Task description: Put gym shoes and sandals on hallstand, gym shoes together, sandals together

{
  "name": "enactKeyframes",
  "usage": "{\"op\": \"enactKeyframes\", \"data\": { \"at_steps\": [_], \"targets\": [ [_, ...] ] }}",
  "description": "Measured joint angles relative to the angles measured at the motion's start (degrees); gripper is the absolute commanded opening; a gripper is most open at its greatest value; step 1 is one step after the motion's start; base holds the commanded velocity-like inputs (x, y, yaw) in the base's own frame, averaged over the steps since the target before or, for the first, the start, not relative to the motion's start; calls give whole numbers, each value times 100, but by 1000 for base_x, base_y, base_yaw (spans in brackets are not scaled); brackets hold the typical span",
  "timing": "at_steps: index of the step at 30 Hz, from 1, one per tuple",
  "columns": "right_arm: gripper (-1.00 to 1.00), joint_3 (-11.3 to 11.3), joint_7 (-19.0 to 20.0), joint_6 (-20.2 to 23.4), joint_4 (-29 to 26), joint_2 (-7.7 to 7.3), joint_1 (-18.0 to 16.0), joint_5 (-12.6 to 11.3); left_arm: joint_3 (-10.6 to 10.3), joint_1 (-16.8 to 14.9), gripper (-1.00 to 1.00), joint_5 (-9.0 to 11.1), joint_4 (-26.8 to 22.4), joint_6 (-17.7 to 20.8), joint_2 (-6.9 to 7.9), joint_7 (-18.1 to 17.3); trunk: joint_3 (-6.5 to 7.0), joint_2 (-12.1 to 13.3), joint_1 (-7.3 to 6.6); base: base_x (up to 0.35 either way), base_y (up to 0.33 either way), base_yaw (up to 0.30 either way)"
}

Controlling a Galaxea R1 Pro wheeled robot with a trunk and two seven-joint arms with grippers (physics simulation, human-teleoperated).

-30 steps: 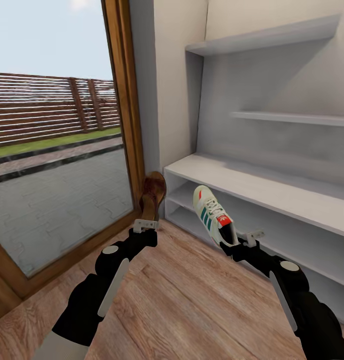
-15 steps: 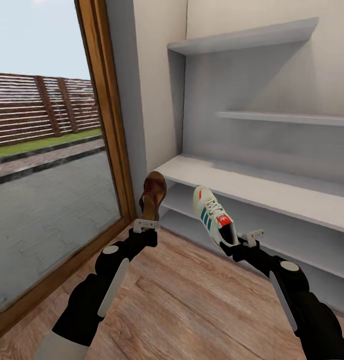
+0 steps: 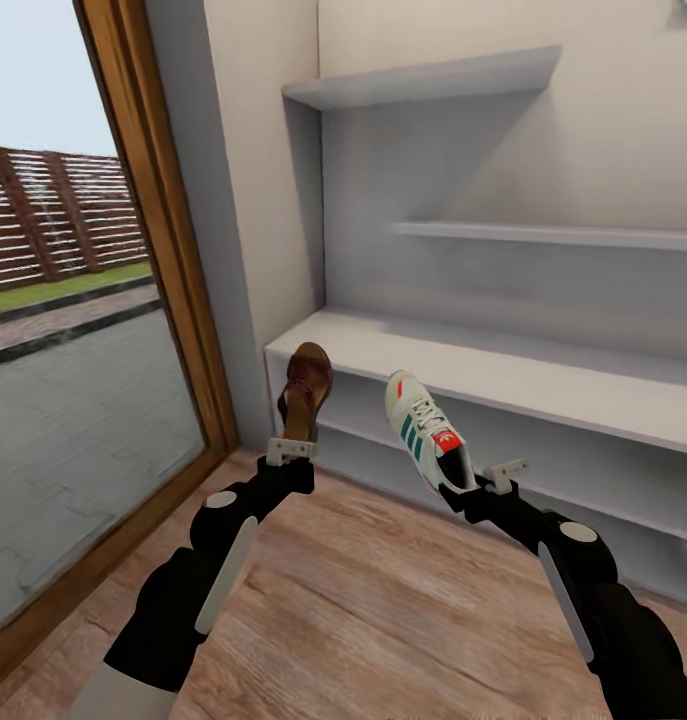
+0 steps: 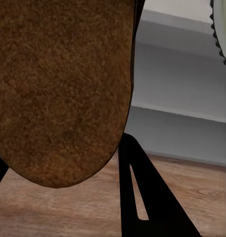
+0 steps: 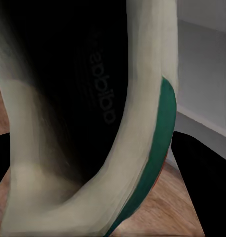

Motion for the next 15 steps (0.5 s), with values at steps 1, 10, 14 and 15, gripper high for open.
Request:
{"op": "enactKeyframes", "data": {
  "at_steps": [1,10,14,15],
  "targets": [
    [-100,0,0,0,0,0,0,0,0,0,-100,0,0,-1,-2,0,0,0,0,0,263,-266],
    [-100,1,0,3,-1,0,-2,0,1,1,-100,-2,0,-9,0,0,0,0,0,0,41,-266],
    [-100,0,0,1,-1,0,0,0,0,0,-100,-2,0,-5,2,0,0,0,0,0,134,-266],
    [-100,0,0,0,-1,0,0,0,0,0,-100,-2,0,-5,2,0,0,0,0,0,235,-266]
  ]
}}
